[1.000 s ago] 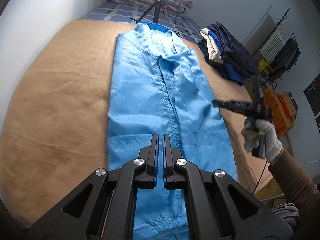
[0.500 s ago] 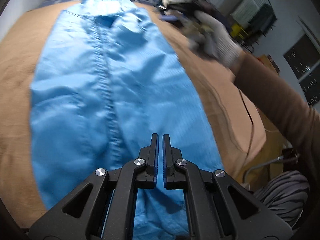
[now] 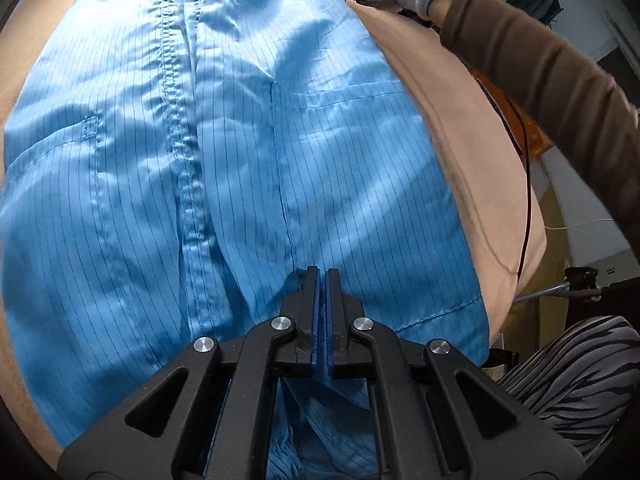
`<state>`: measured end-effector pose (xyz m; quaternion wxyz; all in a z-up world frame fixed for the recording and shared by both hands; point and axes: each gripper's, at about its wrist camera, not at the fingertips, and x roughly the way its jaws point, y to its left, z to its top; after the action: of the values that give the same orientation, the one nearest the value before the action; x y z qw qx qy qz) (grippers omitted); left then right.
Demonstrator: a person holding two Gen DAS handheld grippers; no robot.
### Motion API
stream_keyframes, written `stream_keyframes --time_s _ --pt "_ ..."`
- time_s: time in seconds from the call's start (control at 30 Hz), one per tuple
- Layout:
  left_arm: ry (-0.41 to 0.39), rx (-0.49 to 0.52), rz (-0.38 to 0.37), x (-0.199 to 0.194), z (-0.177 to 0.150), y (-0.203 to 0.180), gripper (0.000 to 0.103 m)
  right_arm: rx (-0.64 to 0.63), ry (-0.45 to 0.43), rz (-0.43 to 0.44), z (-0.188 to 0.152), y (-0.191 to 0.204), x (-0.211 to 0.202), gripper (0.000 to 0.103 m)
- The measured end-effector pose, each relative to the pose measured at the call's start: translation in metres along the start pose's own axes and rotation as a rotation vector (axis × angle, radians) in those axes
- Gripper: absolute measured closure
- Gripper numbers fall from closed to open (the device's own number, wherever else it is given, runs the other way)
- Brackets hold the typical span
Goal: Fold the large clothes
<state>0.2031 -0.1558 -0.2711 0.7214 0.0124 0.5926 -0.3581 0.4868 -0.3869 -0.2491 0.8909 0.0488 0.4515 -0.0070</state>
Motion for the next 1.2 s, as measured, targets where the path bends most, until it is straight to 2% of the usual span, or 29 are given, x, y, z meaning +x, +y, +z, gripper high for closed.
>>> stream_keyframes --time_s 0.1,0.13,0.17,0.2,0.37,0.43,0.6,0.63,0.67,0.73,0.87,1.0,1.1,1.2 --pt "0.005 -0.001 0.004 -0.001 0.001 0.001 0.103 -0.111 0.061 -0.106 0.000 0.013 0.016 0.102" --pt "0.004 0.000 0.006 -0.002 0.001 0.000 0.103 -0.131 0.066 -0.143 -0.001 0.015 0.018 0.092" --pt "0.003 0.002 0.006 -0.003 0.002 -0.001 0.103 -0.131 0.054 -0.164 -0.003 0.014 0.014 0.088" --pt "-0.001 0.004 0.006 -0.005 0.002 -0.002 0.103 -0.109 0.037 -0.156 -0.005 0.011 0.007 0.081" --pt "-0.044 0.020 0.016 -0.020 0.006 -0.008 0.103 -0.025 -0.017 -0.052 -0.013 -0.001 -0.041 0.079" --pt "-0.088 0.037 0.025 -0.035 0.006 -0.013 0.103 -0.018 -0.030 -0.004 -0.021 -0.002 -0.061 0.075" --pt "-0.189 0.049 0.064 -0.074 0.002 -0.012 0.102 -0.023 -0.060 0.087 -0.056 0.002 -0.132 0.073" --pt "-0.208 0.046 0.072 -0.082 0.000 -0.009 0.093 -0.020 -0.068 0.099 -0.064 0.004 -0.145 0.072" --pt "-0.236 0.038 0.086 -0.092 -0.002 -0.004 0.077 -0.014 -0.077 0.111 -0.072 0.005 -0.158 0.070" --pt "-0.288 0.019 0.106 -0.110 -0.011 0.011 0.062 0.008 -0.095 0.148 -0.093 0.008 -0.188 0.057" --pt "-0.339 -0.089 0.125 -0.136 -0.029 0.052 0.061 -0.006 -0.052 0.195 -0.140 0.025 -0.233 0.053" --pt "-0.315 -0.250 0.104 -0.138 -0.052 0.102 0.061 -0.018 0.012 0.213 -0.200 0.041 -0.257 0.053" --pt "-0.274 -0.347 0.053 -0.131 -0.071 0.125 0.061 0.024 0.072 0.249 -0.248 0.045 -0.260 0.053" --pt "-0.232 -0.443 -0.032 -0.116 -0.086 0.143 0.061 0.033 0.140 0.263 -0.292 0.050 -0.253 0.053"
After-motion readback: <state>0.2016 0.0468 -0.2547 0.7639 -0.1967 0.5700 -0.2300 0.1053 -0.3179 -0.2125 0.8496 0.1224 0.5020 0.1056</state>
